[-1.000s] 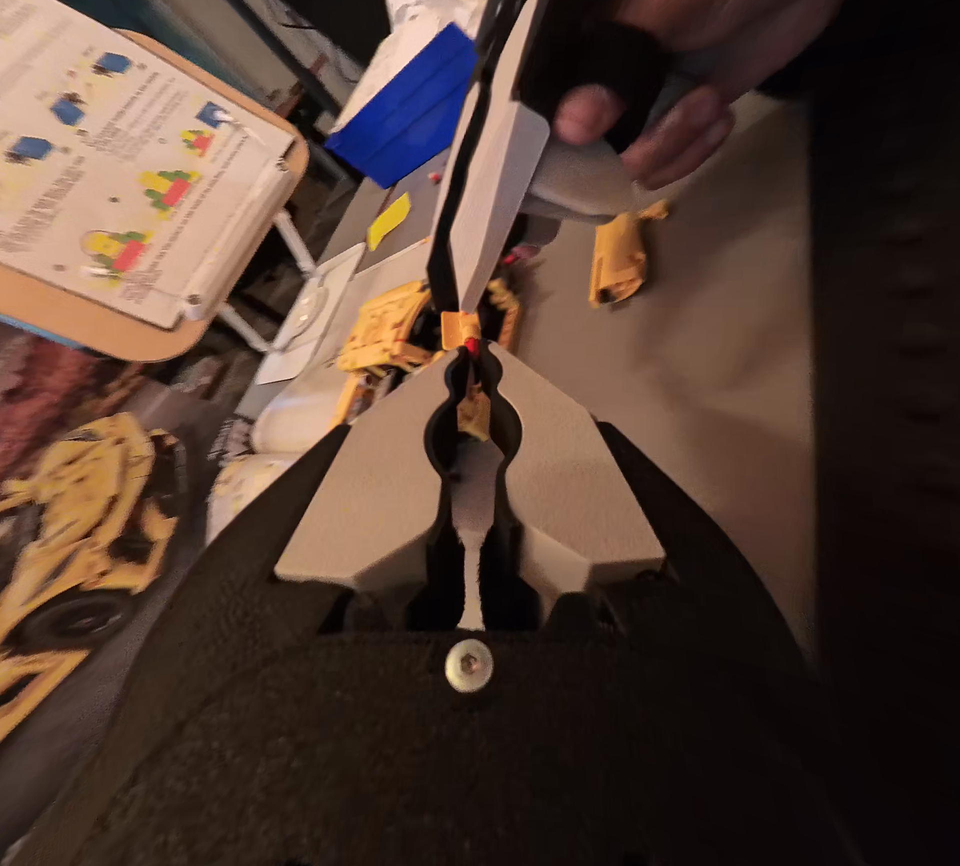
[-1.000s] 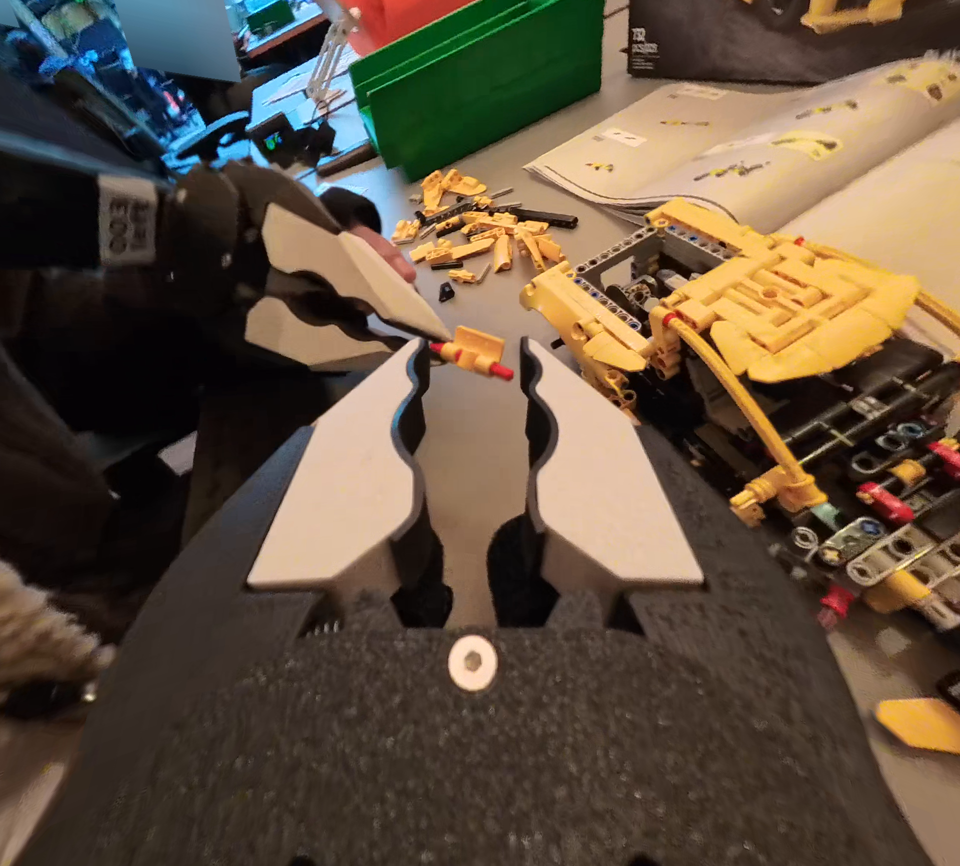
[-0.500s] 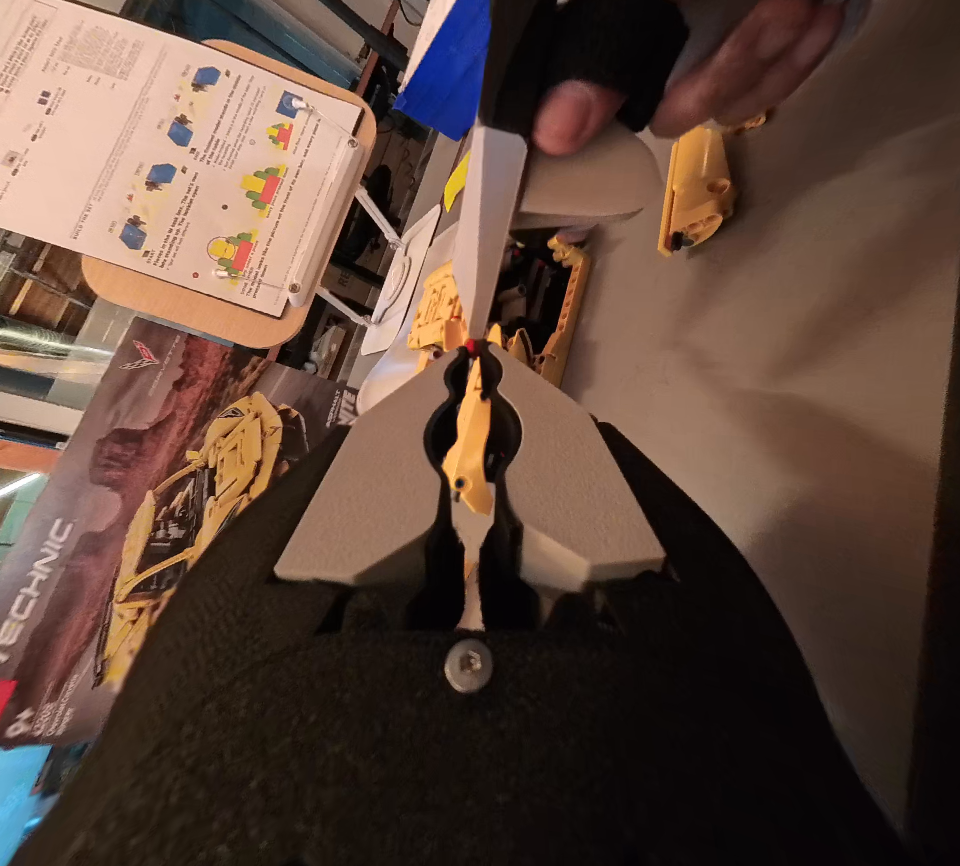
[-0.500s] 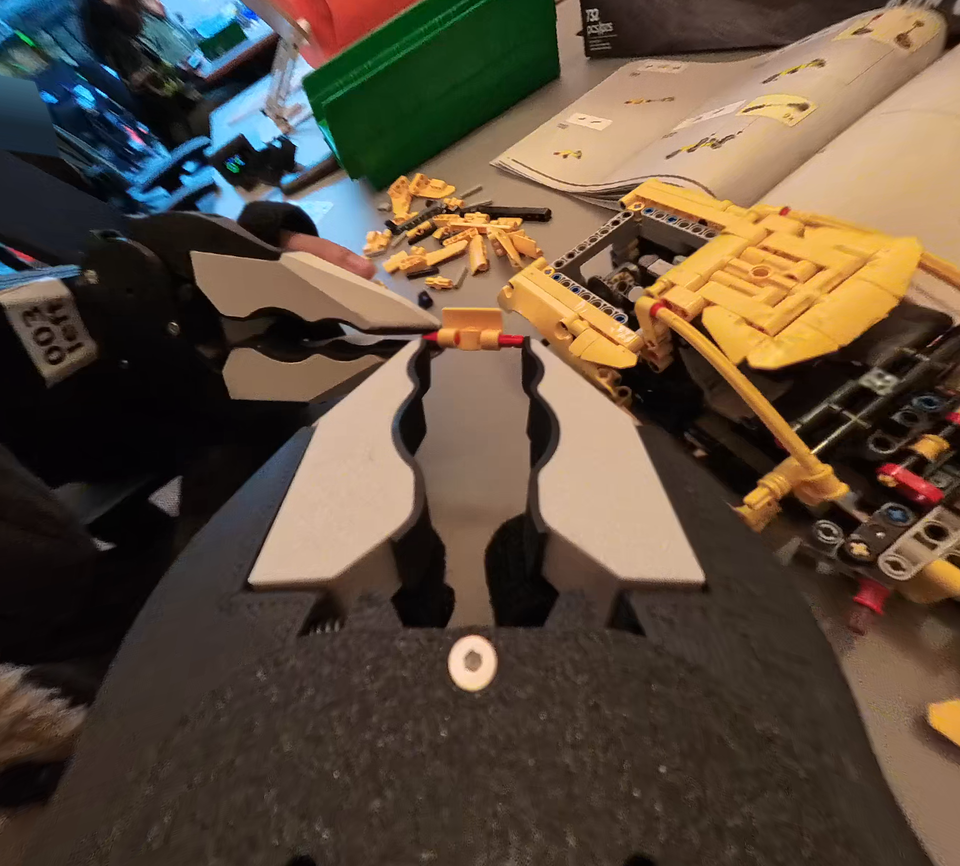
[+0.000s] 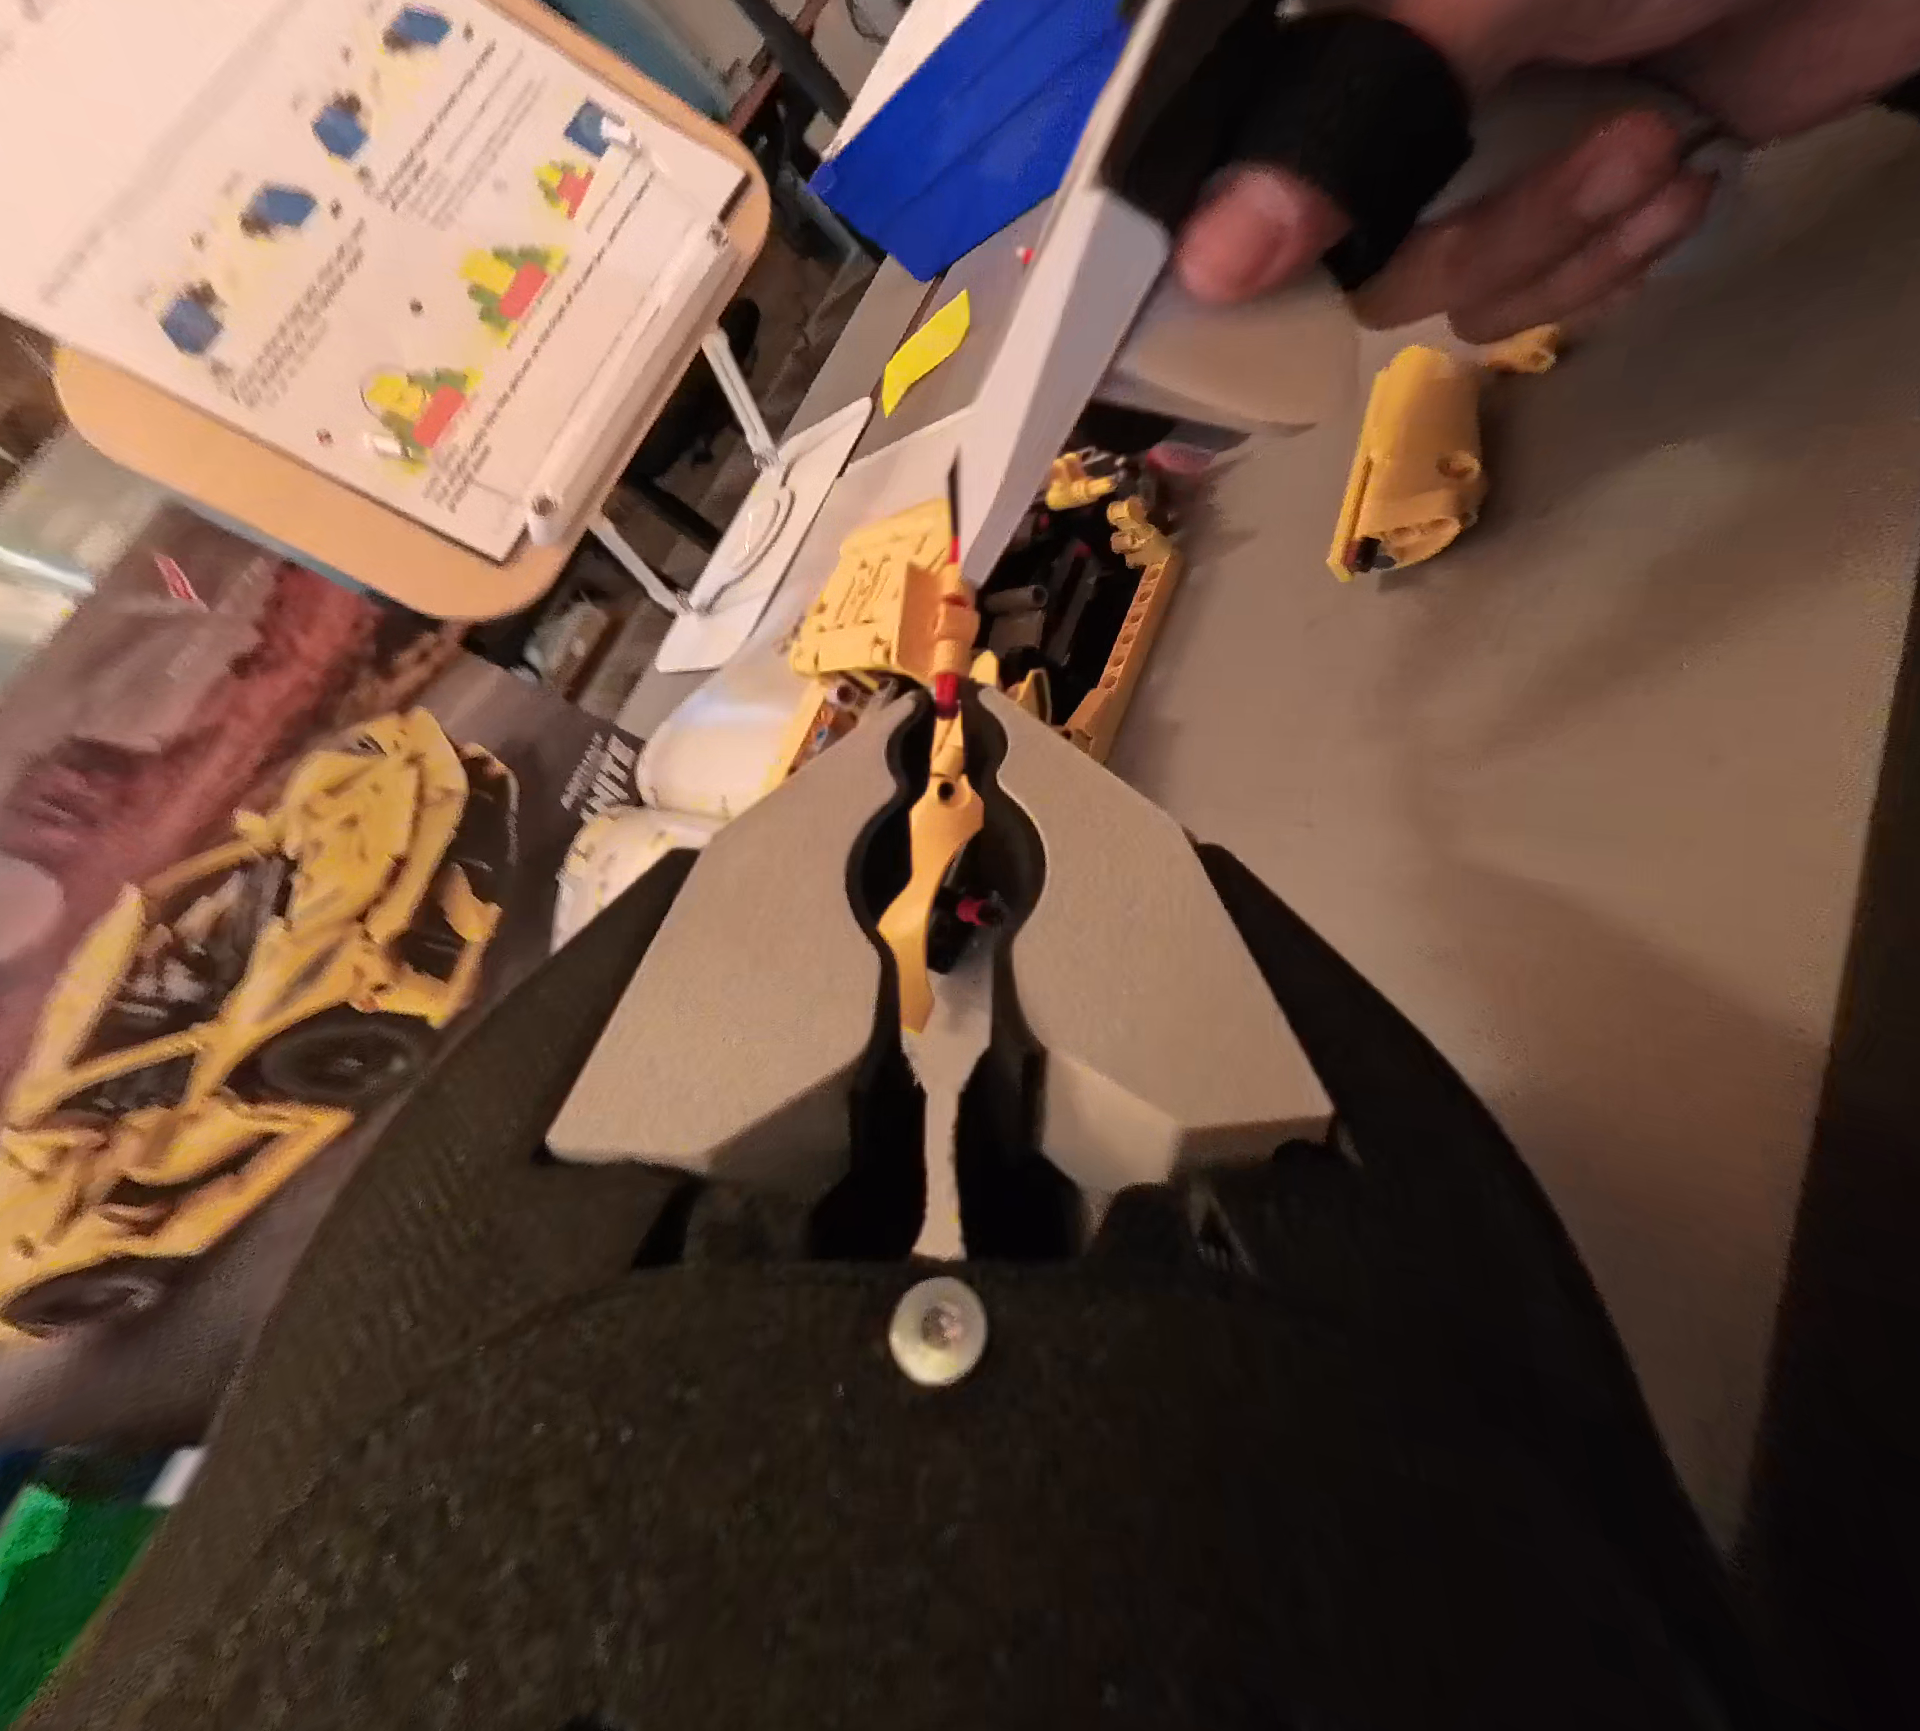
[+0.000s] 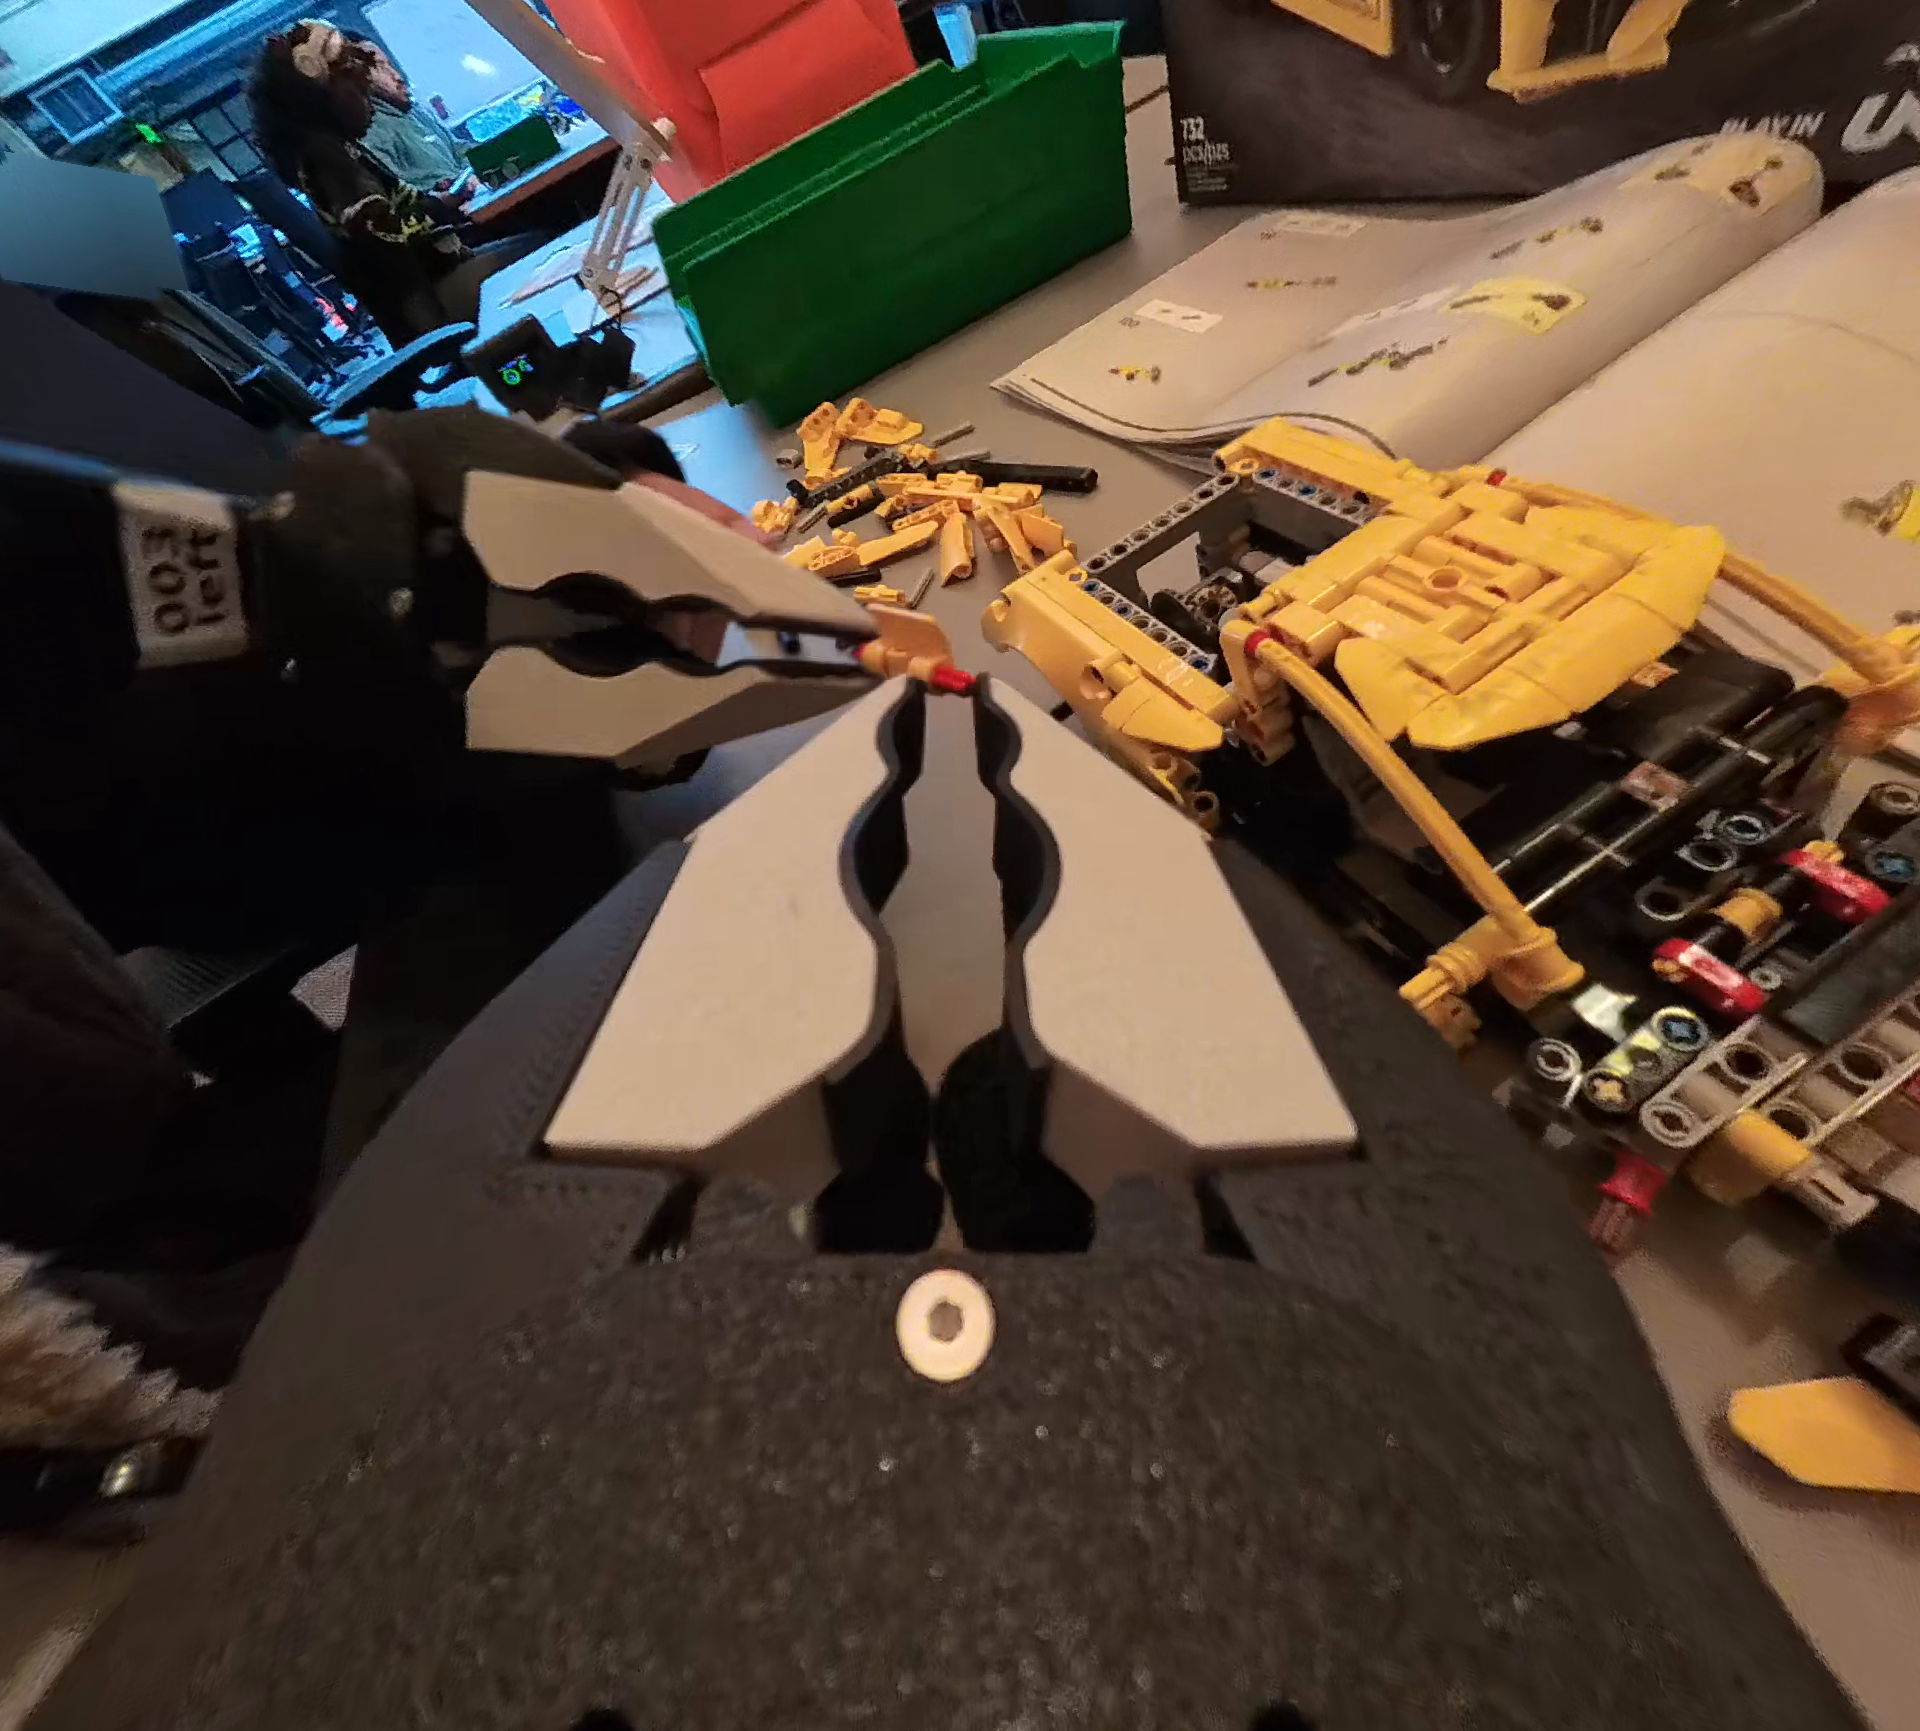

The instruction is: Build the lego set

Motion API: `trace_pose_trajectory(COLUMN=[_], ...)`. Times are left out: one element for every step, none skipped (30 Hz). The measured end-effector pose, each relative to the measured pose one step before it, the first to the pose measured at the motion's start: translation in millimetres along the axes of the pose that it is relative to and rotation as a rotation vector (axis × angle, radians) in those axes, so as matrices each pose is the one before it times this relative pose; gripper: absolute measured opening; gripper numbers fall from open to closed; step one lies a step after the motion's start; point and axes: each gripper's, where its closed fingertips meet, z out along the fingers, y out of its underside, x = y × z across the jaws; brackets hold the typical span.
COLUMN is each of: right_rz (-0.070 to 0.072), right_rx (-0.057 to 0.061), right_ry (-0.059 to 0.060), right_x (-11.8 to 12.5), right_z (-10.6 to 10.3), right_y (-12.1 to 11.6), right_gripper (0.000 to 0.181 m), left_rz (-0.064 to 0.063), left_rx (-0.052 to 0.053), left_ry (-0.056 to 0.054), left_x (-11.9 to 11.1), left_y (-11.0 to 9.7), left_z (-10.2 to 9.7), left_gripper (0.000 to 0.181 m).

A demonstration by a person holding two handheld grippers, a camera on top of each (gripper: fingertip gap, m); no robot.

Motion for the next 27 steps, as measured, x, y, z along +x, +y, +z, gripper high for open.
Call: trace_pose_trajectory(right_rz=[-0.011,-0.0167,-0.0185,-0.0141,-0.0071,-0.0019,0.0026,0.0087,0.0123,0.0125,0.0156,0.0183,0.0204,0.0228,0.0175,0.0121,0.0115,0.0068,0.001,0.0013,-0.0008,-0.0021,-0.0052,-0.0121,-0.0149,-0.0164,-0.0161], right_rx=[-0.0035,-0.0073,-0.0064,0.001,0.004,0.0045,0.0062,0.0054,0.0005,-0.0021,-0.0034,-0.0005,0.001,0.0001,0.0044,0.0023,-0.0041,-0.0112,-0.0078,-0.0093,-0.0118,-0.0199,-0.0223,-0.0145,-0.0119,-0.0037,-0.0008], right_ry=[-0.0123,0.0013,0.0099,0.0024,-0.0028,-0.0051,-0.0092,-0.0146,-0.0159,-0.0197,-0.0225,-0.0196,-0.0259,-0.0268,-0.0152,-0.0148,-0.0181,-0.0108,-0.0059,-0.0094,-0.0101,-0.0165,-0.0134,-0.0083,-0.0104,-0.0125,-0.0025], right_x=[-2.17,-0.8,0.15,-0.93,-1.07,-0.69,-0.72,-1.19,-1.14,-1.62,-1.82,-1.16,-2.02,-2.07,-0.82,-1.1,-1.66,-0.9,-0.63,-1.44,-1.8,-2.85,-2.78,-2.67,-3.19,-3.72,-2.05], right_z=[-0.7,-0.01,0.77,0.38,-0.27,-0.64,-0.82,-0.89,-0.59,-0.32,-0.39,-0.68,-0.65,-0.8,-1.01,-1.05,-0.73,-0.35,-0.19,0.06,0.71,1.27,1.72,1.75,1.63,1.28,0.77], right_y=[-0.24,1.02,1.31,0.07,-0.8,-1.1,-1.2,-0.89,-0.03,0.7,0.8,0.29,-0.06,-0.22,-0.77,-0.54,0.35,1.47,1.34,1.4,1.92,3.18,3.44,2.45,1.88,0.51,-0.04], right_gripper=[0.006,0.004,0.004,0.004,0.004,0.004,0.003,0.003,0.003,0.003,0.003,0.002,0.003,0.002,0.003,0.003,0.002,0.002,0.002,0.002,0.002,0.002,0.002,0.002,0.002,0.002,0.002], left_rz=[-0.0507,-0.0456,-0.031,-0.0136,-0.0067,-0.0079,-0.0089,-0.0114,-0.0146,-0.0169,-0.0208,-0.0266,-0.0311,-0.0354,-0.0424,-0.0519,-0.0581,-0.0575,-0.0548,-0.0575,-0.063,-0.0602,-0.0405,-0.0135,0.0024,0.0048,0.0017], left_rx=[-0.0018,0.0026,0.0043,0.002,0.0041,0.0059,0.0069,0.0062,0.0043,0.0038,0.0065,0.0093,0.0078,0.0063,0.009,0.0101,0.0119,0.0232,0.034,0.0314,0.018,0.0038,-0.0019,-0.0024,-0.0066,-0.0114,-0.0132], left_ry=[0.0151,0.0157,0.0163,0.0142,0.0122,0.0117,0.0093,0.0057,0.0062,0.01,0.0134,0.0206,0.0267,0.0219,0.0196,0.0291,0.0331,0.0286,0.0321,0.0469,0.0629,0.0636,0.0428,0.0253,0.0156,0.0059,0.0044], left_x=[-1.84,-1.32,-0.1,0.84,1.34,1.33,0.79,-0.17,-0.43,-0.11,-0.12,0.55,1.03,-0.28,-1.32,-1.03,-1.1,-1.48,-0.2,2.51,5.13,5.74,4.1,3.45,3.29,1.68,1.22], left_y=[1.56,0.62,0.45,0.88,0.33,-0.48,-0.8,-0.68,-0.28,-0.02,-0.45,-0.79,-0.46,0.24,0.01,-0.06,-0.72,-3.17,-5.13,-4.83,-2.36,-0.1,0.44,0.67,1.37,2.25,2.66], left_z=[0.24,-0.22,-0.3,-0.2,-0.05,-0.11,-0.11,-0.19,-0.18,-0.33,-0.74,-1.06,-1.05,-1.34,-1.76,-2.03,-2.4,-3.06,-3.47,-2.87,-1.45,-0.24,0.6,0.7,1.08,1.34,1.32], left_gripper=[0.005,0.005,0.005,0.005,0.005,0.005,0.004,0.004,0.005,0.005,0.005,0.006,0.006,0.008,0.011,0.014,0.016,0.017,0.019,0.019,0.02,0.021,0.024,0.024,0.024,0.024,0.024])
